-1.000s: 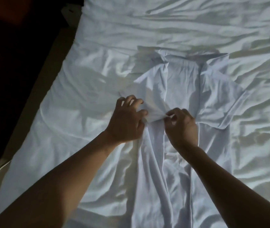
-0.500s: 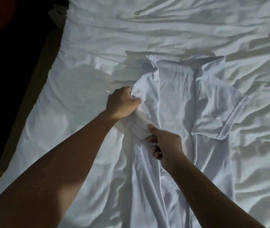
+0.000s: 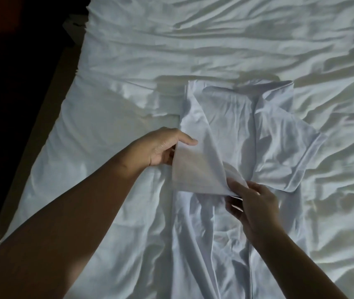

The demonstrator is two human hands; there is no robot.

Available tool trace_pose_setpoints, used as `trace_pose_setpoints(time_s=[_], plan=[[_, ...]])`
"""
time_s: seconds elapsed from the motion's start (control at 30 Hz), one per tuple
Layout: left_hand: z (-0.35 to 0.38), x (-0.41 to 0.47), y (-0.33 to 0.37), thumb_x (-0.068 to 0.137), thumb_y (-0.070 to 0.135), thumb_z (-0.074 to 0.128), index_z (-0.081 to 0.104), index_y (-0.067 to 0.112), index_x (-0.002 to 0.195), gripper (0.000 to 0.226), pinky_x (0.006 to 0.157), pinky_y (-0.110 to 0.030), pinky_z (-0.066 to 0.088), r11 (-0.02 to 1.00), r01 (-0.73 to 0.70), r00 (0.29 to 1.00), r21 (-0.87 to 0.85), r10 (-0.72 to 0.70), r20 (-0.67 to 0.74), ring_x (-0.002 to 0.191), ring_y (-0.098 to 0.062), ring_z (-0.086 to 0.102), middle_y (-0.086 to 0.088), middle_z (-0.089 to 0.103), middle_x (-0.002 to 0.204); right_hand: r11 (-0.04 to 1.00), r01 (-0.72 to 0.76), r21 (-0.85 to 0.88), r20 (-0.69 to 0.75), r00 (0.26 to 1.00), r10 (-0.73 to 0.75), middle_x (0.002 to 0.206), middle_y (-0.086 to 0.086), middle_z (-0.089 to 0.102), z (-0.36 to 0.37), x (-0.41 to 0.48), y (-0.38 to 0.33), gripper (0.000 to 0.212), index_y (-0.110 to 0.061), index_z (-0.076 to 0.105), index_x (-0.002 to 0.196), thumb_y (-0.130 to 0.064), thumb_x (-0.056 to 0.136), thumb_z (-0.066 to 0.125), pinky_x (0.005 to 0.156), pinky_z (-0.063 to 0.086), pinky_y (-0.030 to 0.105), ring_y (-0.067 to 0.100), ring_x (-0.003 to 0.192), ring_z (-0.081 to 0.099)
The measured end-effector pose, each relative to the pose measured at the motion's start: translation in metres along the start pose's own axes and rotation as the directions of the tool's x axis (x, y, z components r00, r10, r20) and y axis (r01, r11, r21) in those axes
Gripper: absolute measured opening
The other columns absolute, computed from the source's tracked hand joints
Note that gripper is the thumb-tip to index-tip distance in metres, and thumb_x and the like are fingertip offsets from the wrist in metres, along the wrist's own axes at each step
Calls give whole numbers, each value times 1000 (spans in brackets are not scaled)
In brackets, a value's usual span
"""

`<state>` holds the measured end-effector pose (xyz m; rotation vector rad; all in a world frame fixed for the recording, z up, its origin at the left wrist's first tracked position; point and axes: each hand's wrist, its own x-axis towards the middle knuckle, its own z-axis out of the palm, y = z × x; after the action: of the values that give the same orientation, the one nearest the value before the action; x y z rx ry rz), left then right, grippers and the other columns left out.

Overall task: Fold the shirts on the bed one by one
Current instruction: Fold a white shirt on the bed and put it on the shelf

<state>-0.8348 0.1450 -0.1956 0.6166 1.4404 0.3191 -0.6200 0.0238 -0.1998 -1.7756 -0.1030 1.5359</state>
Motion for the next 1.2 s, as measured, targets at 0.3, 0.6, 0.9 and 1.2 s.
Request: trace_pose_setpoints(time_s=[0.3,0.6,0.9,1.2], plan=[[5,36,31,78,25,88,77,-1,102,37,65,-43,66,967,-255,901,25,247,-356,78,-29,78,-15,79,89,-18,580,-814,362,484,-797,128,10,57,-5,1,32,36,-16,61,124,-33,92,67,92,43,44,30,116,49],[-5,58,36,71,22,92,72,0,84,32,52,-41,63,915,-264,811,306,383,-443,64,-25,70,-8,72,75,-526,737,-424,880,199,-431,162,15,40,-9,42,65,49,-4,52,150,-21,104,47,120,33,57,32,155,27],[1,64,25,75,34,84,60,15,86,32,72,-35,52,690,-250,612,679,656,-442,78,-20,63,5,65,82,-282,866,-414,740,140,-658,116,15,72,-19,46,51,20,-2,77,104,-11,102,59,101,51,50,35,113,67],[89,35,14,83,19,81,67,18,82,14,66,-37,55,282,-540,479,793,878,14,70,-21,63,1,64,81,-253,665,-702,459,151,-875,106,16,68,-66,95,-60,15,-3,75,104,-6,99,61,84,52,50,39,96,57]])
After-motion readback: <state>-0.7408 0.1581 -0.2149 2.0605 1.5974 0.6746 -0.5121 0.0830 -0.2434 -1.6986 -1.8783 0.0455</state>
